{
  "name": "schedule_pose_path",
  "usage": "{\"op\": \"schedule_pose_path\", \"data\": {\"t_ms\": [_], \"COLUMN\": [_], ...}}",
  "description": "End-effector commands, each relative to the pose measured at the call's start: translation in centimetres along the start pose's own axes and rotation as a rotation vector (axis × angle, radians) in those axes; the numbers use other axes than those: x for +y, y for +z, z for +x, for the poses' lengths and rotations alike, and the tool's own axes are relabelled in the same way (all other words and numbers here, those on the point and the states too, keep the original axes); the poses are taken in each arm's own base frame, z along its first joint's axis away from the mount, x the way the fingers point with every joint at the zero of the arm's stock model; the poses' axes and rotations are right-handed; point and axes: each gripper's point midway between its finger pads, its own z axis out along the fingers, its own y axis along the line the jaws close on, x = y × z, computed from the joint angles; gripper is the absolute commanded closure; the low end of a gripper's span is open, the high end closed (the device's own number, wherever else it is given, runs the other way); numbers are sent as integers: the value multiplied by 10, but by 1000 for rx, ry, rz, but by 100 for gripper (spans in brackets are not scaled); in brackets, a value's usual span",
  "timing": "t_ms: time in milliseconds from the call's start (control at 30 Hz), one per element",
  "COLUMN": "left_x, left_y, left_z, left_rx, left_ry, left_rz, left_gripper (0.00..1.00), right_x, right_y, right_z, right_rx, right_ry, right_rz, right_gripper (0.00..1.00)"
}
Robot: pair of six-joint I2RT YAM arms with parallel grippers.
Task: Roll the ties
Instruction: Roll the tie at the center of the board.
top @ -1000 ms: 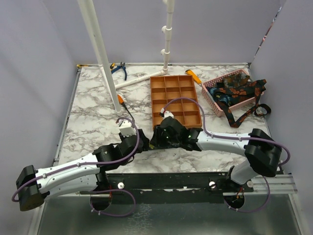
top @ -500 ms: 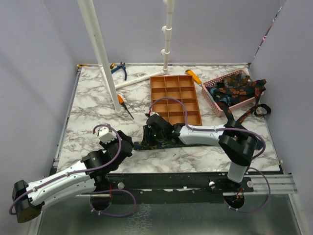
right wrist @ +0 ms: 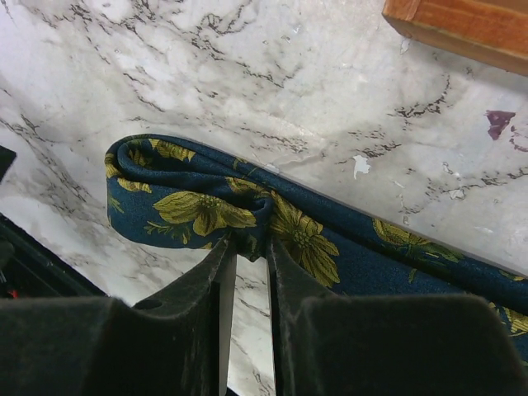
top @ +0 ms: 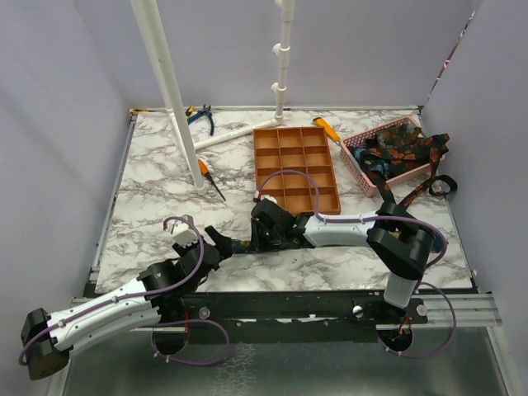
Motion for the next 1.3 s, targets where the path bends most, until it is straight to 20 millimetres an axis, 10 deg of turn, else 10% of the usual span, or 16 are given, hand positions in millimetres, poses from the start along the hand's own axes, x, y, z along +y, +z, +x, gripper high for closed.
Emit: {"op": "schedule_pose_path", "data": {"t_ms": [0,900,1267], "left_x": [-24,-26,-37], "left_y": [0,37,39], "left_z": [16,45,62], "left_rx": [79,304,402], "left_ry": [18,47,-16], "left_rz": [118,175,267], "left_gripper": [14,23,41], "right_x": [-22,-37,-37], "right_y": [4,-2,-5], "right_z": [4,20,22], "right_rx": [2,68,95], "right_ry": [-11,42,29], "right_rz": [75,-40,-72], "right_gripper": [78,78,79]}}
